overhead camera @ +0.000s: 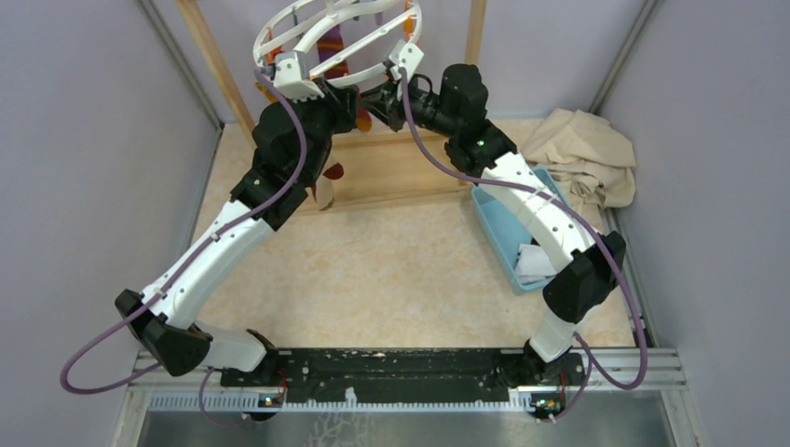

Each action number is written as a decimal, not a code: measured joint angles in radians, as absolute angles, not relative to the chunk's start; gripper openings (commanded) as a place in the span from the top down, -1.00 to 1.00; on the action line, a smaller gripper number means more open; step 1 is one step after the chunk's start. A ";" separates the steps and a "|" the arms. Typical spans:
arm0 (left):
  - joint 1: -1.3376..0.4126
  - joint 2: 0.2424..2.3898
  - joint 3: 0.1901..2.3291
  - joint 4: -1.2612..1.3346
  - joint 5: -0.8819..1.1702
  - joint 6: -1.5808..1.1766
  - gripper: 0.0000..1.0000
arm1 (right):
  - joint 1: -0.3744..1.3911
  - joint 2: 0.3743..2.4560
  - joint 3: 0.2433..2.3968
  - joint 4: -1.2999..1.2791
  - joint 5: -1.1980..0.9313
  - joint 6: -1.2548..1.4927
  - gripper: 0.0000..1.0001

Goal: Clip the socks to the hanger
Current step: Open the clamp at the hanger.

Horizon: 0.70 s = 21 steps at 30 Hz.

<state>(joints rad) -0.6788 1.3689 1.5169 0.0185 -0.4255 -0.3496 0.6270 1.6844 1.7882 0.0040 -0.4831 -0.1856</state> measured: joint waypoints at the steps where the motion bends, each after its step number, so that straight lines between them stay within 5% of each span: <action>1: -0.678 1.369 1.517 0.021 -0.428 -0.341 0.70 | 0.627 1.684 1.788 0.004 -0.483 -0.188 1.00; 6: -0.678 1.369 1.517 0.019 -0.430 -0.322 1.00 | 0.627 1.684 1.788 -0.001 -0.483 -0.191 1.00; 12: -0.678 1.369 1.517 0.019 -0.429 -0.315 1.00 | 0.627 1.684 1.788 -0.002 -0.483 -0.191 0.99; 15: -0.679 1.369 1.516 0.019 -0.429 -0.312 1.00 | 0.627 1.684 1.787 -0.001 -0.482 -0.191 0.61; 21: -0.684 1.369 1.514 0.029 -0.400 -0.320 1.00 | 0.631 1.673 1.748 0.003 -0.466 -0.188 0.19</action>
<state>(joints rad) -0.6842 1.3689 1.5143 0.0288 -0.4000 -0.3202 0.6308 1.6726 1.7477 0.0032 -0.4656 -0.1883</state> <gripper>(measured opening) 0.045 0.329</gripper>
